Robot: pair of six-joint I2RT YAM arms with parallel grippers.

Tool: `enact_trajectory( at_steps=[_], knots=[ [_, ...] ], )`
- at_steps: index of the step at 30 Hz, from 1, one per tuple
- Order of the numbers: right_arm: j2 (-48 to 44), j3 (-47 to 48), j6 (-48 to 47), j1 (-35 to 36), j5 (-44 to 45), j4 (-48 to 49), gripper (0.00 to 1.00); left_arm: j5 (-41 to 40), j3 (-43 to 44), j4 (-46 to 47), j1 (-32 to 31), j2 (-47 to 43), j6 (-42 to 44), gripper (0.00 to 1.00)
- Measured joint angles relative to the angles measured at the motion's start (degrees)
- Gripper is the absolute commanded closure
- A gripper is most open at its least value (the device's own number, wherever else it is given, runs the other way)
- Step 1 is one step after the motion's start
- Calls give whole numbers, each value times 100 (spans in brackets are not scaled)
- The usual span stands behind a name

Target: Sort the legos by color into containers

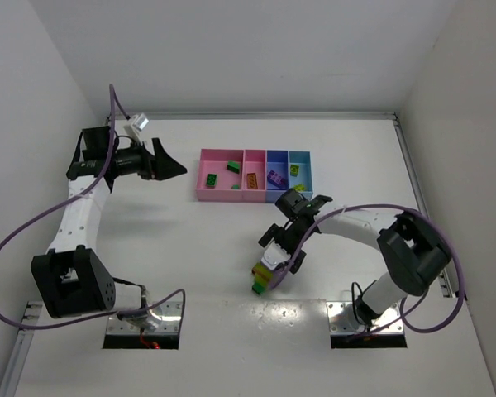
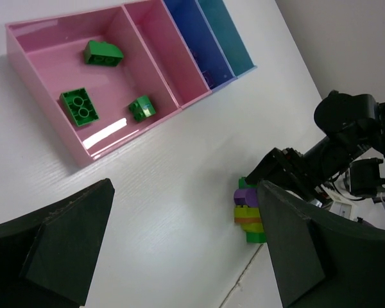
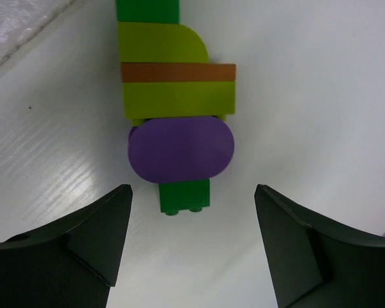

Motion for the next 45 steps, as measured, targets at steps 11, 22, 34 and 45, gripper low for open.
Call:
enact_trajectory(
  at_steps=[11, 22, 34, 45],
  knots=[
    [549, 205, -503, 151, -48, -348, 31, 166, -15, -240, 232, -22, 94, 1],
    [1014, 538, -533, 197, -7, -579, 69, 52, -28, -365, 232, -59, 94, 1],
    [992, 570, -61, 129, 63, -669, 100, 20, -39, -378, 177, -66, 96, 1],
    [-87, 348, 2538, -11, 136, 1021, 100, 74, -1410, 446, -868, -741, -83, 1]
  ],
)
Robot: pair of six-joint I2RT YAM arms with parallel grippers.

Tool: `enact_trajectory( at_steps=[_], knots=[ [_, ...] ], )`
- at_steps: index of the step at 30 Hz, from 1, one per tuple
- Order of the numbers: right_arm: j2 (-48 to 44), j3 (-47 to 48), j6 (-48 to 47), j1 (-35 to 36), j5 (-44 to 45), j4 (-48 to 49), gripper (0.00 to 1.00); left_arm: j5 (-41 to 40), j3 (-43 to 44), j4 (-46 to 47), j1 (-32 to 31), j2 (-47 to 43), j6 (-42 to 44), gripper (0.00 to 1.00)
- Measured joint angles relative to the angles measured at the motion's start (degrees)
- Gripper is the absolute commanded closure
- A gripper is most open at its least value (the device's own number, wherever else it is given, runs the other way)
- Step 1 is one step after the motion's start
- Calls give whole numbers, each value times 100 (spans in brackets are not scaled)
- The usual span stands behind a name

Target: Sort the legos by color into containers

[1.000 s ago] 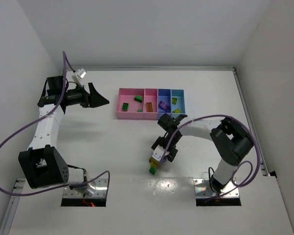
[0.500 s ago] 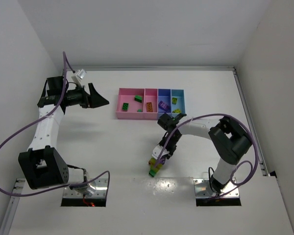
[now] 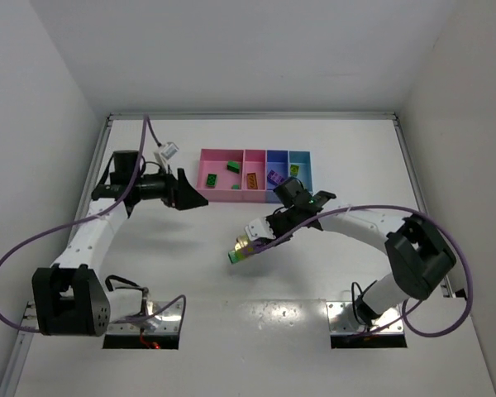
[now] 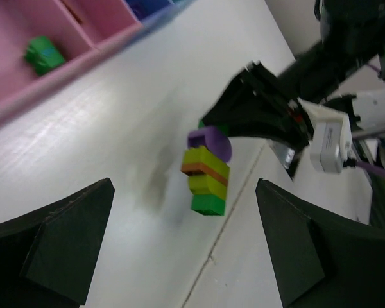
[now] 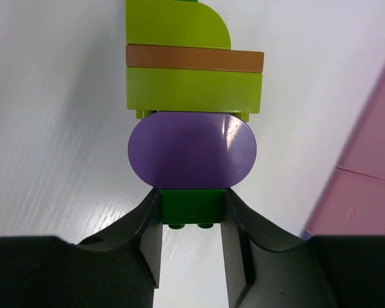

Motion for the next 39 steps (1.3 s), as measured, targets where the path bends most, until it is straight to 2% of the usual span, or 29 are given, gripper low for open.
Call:
enact_trajectory(
  at_steps=[2, 8, 10, 12, 15, 20, 31, 39],
  knots=[
    [-214, -184, 437, 11, 94, 374, 100, 328, -254, 214, -192, 35, -79, 1],
    [-737, -686, 1213, 11, 400, 999, 100, 944, -461, 608, -542, 761, -332, 24],
    [-859, -737, 1373, 11, 509, 1169, 100, 1054, -459, 675, -638, 1036, -350, 26],
    [-968, -748, 1508, 11, 610, 1309, 100, 1130, -459, 710, -780, 1233, -348, 24],
    [-1086, -748, 1670, 11, 758, 1537, 100, 1193, -457, 745, -1086, 1397, -352, 15],
    [-1198, -748, 1805, 33, 835, 1716, 100, 1209, -275, 750, -1497, 1609, -343, 10],
    [-1213, -750, 1744, 341, 699, 1744, 100, 1119, 232, 824, -1729, 2107, -343, 10],
    [-1217, -745, 1438, 542, 667, 1744, 100, 1088, 264, 824, -2085, 2194, -343, 20]
  ],
)
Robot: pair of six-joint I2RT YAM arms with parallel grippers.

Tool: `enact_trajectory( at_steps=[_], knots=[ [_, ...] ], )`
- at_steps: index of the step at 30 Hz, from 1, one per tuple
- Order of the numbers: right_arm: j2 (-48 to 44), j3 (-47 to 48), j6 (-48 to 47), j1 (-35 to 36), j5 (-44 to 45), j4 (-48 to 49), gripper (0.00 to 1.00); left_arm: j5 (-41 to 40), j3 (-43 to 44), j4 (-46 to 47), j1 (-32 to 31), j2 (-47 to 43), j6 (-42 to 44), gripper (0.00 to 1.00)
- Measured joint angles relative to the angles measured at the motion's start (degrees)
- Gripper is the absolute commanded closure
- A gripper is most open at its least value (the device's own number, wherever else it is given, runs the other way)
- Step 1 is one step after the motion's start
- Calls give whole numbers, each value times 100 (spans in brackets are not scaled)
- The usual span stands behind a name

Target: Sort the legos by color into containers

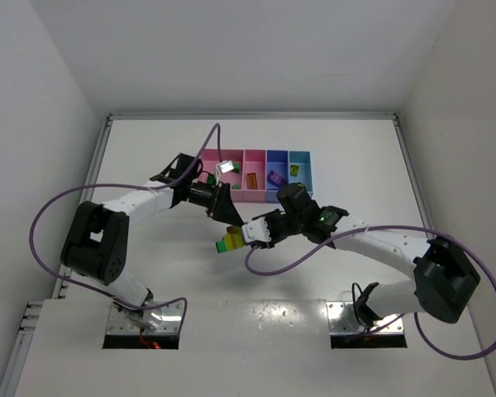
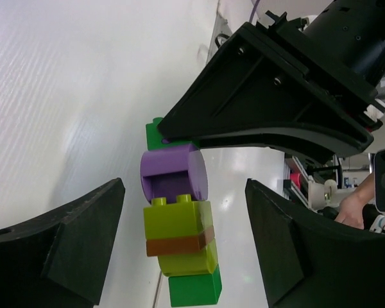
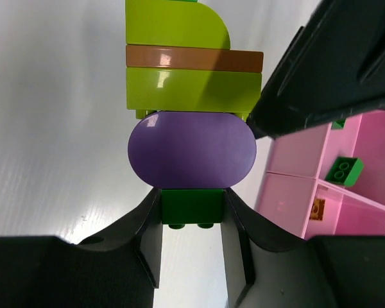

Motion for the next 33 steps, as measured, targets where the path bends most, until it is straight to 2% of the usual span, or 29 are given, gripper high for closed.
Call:
enact_trajectory(
  at_steps=[5, 8, 16, 33],
  knots=[
    [0, 7, -223, 57, 4, 0, 100, -2, 52, 4, -116, 94, 0, 31],
    [0, 26, -343, 68, 4, 4, 100, 2, 81, 11, -212, 186, 2, 34],
    [-7, 44, -802, 68, -50, -72, 100, 52, 341, -201, -472, 470, 129, 34],
    [-35, 70, -1696, 68, -249, -682, 100, 133, 708, -1047, -566, 695, 879, 35]
  ],
)
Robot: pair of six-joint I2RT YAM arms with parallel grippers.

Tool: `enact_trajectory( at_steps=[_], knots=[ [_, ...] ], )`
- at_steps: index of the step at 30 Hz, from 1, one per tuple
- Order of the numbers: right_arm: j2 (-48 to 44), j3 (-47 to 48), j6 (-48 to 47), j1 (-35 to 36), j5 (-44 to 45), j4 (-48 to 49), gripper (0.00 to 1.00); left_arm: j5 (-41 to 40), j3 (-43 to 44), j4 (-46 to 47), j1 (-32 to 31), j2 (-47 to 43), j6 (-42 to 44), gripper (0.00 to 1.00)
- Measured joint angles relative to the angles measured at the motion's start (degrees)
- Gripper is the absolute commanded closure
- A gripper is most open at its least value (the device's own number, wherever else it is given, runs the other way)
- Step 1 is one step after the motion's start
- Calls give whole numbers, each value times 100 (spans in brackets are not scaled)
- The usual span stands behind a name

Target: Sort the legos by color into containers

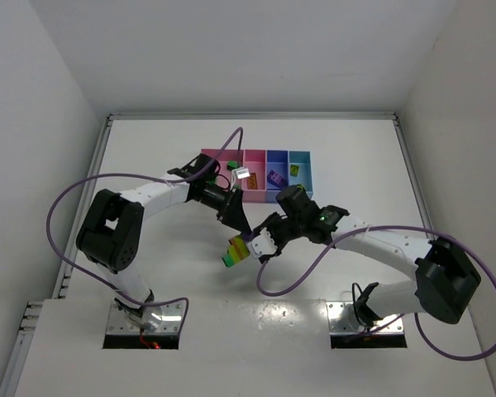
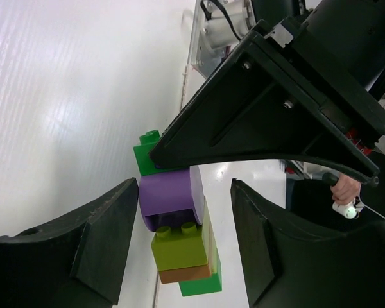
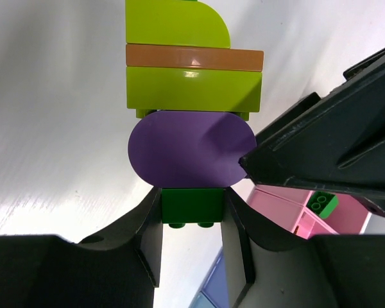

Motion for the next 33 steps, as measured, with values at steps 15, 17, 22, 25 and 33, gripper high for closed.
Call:
enact_trajectory(
  at_steps=[15, 17, 22, 25, 33],
  knots=[
    [2, 96, -227, 0, -55, -313, 100, -391, 83, -188, -267, 57, 284, 91],
    [2, 96, -251, 0, -46, -337, 100, -426, 92, -212, -282, 57, 308, 97],
    [-7, 76, -280, -87, 2, -328, 100, -494, 83, -186, -297, 17, 411, 100],
    [-72, -57, -286, -424, 212, -199, 100, -544, -57, -254, -328, -201, 501, 100],
    [-175, -280, 44, -1287, 476, 160, 100, -807, -306, -376, -398, -756, 654, 100]
  ],
)
